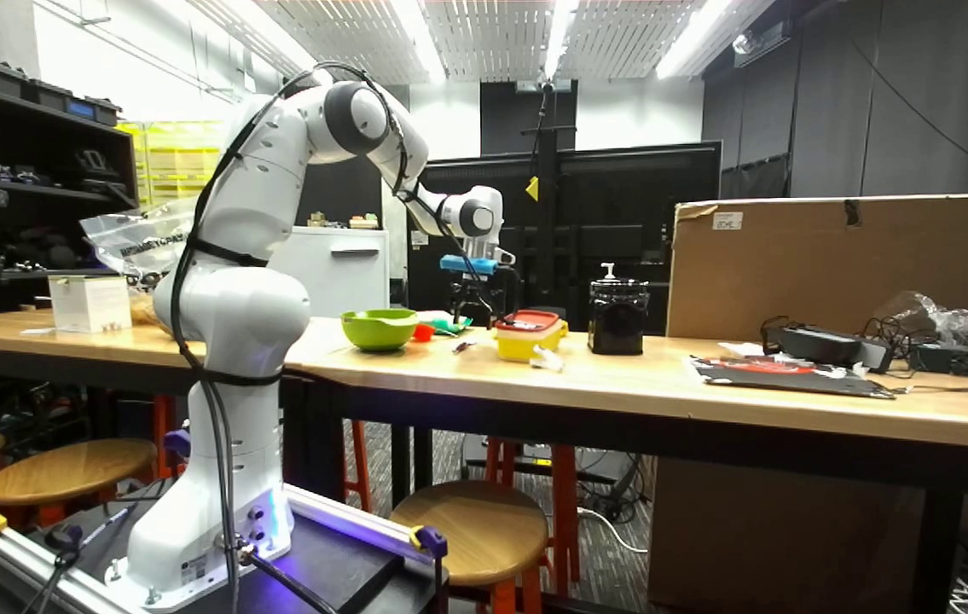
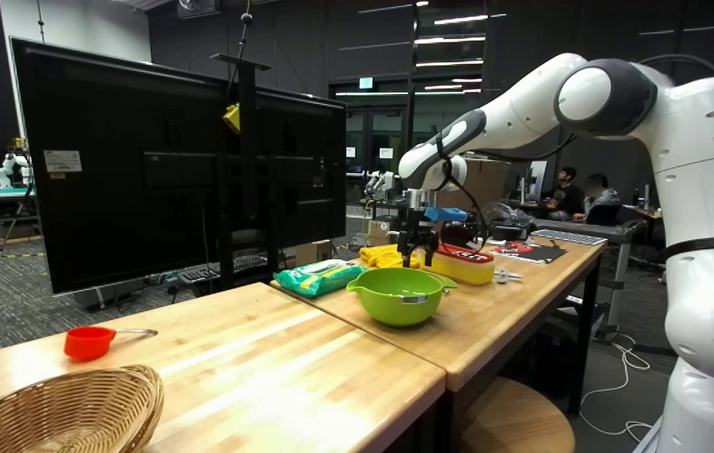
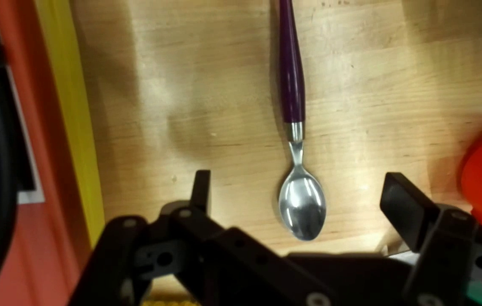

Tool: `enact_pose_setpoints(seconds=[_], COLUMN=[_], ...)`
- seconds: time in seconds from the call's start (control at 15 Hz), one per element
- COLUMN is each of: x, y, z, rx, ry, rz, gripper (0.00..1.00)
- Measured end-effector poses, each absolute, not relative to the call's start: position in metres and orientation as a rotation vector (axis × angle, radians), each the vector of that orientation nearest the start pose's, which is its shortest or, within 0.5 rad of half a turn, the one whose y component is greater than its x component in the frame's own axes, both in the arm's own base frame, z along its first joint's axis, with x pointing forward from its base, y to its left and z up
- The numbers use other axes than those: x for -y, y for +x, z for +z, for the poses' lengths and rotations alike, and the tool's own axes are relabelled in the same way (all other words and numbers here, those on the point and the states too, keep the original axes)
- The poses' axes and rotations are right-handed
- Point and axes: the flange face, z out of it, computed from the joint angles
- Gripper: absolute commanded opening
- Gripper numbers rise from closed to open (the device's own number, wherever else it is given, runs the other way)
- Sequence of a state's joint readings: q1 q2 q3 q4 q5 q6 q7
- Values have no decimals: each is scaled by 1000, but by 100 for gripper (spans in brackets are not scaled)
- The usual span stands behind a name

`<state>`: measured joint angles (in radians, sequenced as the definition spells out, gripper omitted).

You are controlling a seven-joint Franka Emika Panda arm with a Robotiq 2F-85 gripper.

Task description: Use the silver spoon to stir the contents in the green bowl.

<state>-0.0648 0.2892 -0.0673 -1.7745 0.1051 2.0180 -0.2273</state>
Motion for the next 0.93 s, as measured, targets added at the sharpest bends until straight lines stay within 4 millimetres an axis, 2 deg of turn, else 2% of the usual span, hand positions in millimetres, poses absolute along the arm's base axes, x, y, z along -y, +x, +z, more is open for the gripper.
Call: enact_pose_setpoints(seconds=[0.93], x=[80], y=[608], z=[360], rx=[50], ry=[-3033], rz=[149], gripper=[100])
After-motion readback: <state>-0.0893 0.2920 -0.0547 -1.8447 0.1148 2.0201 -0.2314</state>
